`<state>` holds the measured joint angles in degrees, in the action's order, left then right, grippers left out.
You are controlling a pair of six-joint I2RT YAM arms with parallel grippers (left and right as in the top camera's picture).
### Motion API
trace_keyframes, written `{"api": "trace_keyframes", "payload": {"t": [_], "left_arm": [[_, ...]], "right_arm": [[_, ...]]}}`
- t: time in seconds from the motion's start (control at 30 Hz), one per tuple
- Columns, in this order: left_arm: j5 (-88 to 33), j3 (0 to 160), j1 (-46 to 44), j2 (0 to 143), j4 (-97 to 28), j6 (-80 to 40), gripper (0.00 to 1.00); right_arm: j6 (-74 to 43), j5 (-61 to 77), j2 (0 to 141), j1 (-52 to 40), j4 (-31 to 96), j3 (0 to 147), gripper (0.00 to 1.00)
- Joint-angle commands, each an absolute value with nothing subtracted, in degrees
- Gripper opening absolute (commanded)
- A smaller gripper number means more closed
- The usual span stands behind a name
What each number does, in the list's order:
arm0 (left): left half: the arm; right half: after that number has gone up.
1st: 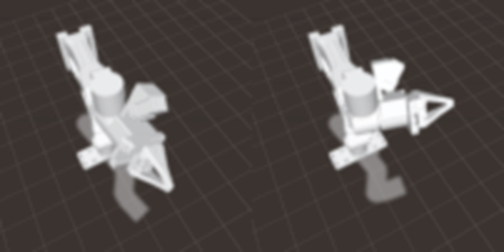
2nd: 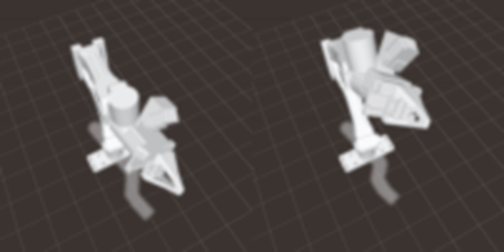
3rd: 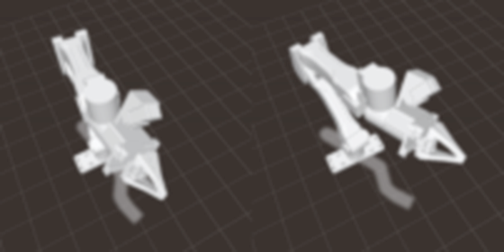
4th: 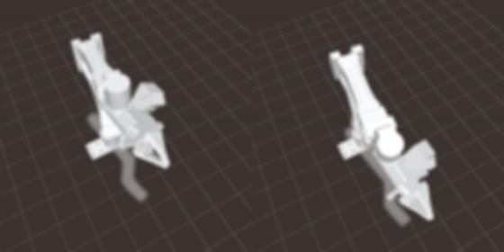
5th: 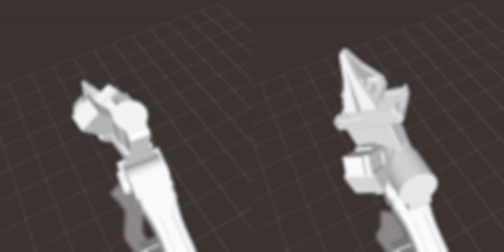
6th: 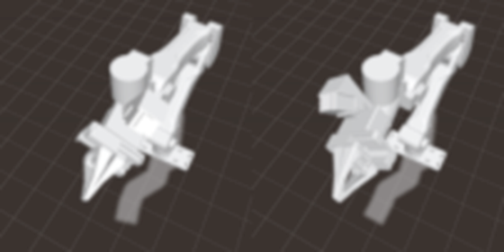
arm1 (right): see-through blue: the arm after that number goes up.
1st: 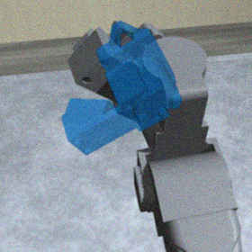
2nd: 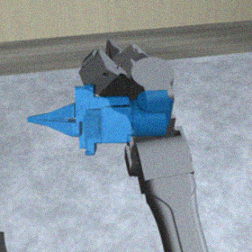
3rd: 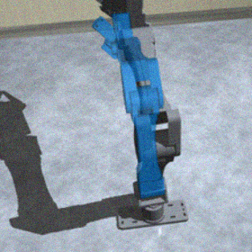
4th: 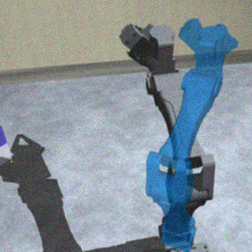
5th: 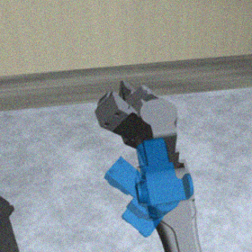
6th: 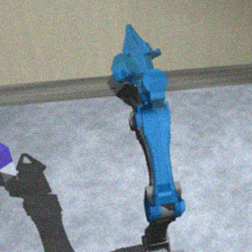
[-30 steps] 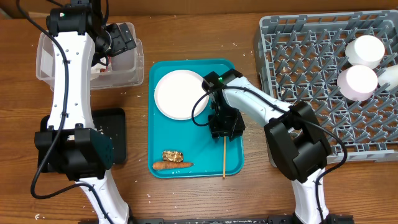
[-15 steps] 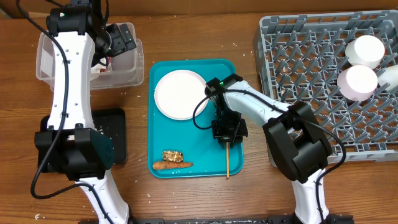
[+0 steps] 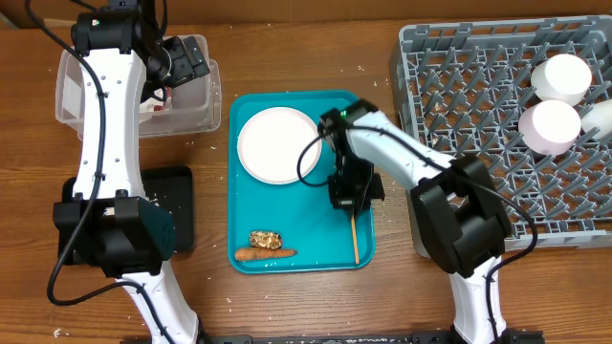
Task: Sort waste into correct bins and load items into the dishwasher
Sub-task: 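Carry the skewer to the dish rack and release it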
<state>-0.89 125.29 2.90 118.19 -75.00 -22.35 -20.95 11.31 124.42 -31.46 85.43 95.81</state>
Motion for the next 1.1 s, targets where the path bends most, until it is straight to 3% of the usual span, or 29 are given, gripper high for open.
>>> {"api": "trace_keyframes", "payload": {"t": [0.0, 0.13, 0.37, 0.6, 0.9, 0.97, 1.07], "left_arm": [[-0.93, 125.78, 2.98, 118.43, -74.56, -21.89, 1.00], [-0.91, 125.78, 2.98, 118.43, -74.54, -21.87, 1.00], [-0.89, 125.78, 2.98, 118.45, -74.50, -21.87, 1.00], [-0.89, 125.78, 2.98, 118.67, -74.30, -21.87, 1.00], [-1.23, 125.78, 2.98, 120.36, -74.35, -21.89, 1.00], [-1.45, 125.78, 2.98, 121.08, -74.41, -21.89, 1.00], [-1.56, 125.78, 2.98, 121.84, -74.35, -21.93, 1.00]], "right_arm": [[-19.53, 5.72, 124.31, -28.40, 89.23, 105.06, 0.04], [-19.14, -1.63, 124.31, -23.18, 93.67, 116.86, 0.04], [-6.13, -1.87, 124.31, -8.86, 91.20, 135.61, 0.04], [3.66, 1.04, 124.55, -0.80, 77.78, 134.13, 0.04], [4.78, 5.28, 126.06, 0.12, 69.89, 128.38, 0.04], [4.73, 5.76, 127.28, -0.30, 69.17, 127.42, 0.10], [4.43, 6.79, 129.01, -0.78, 69.21, 127.33, 0.30]]}}
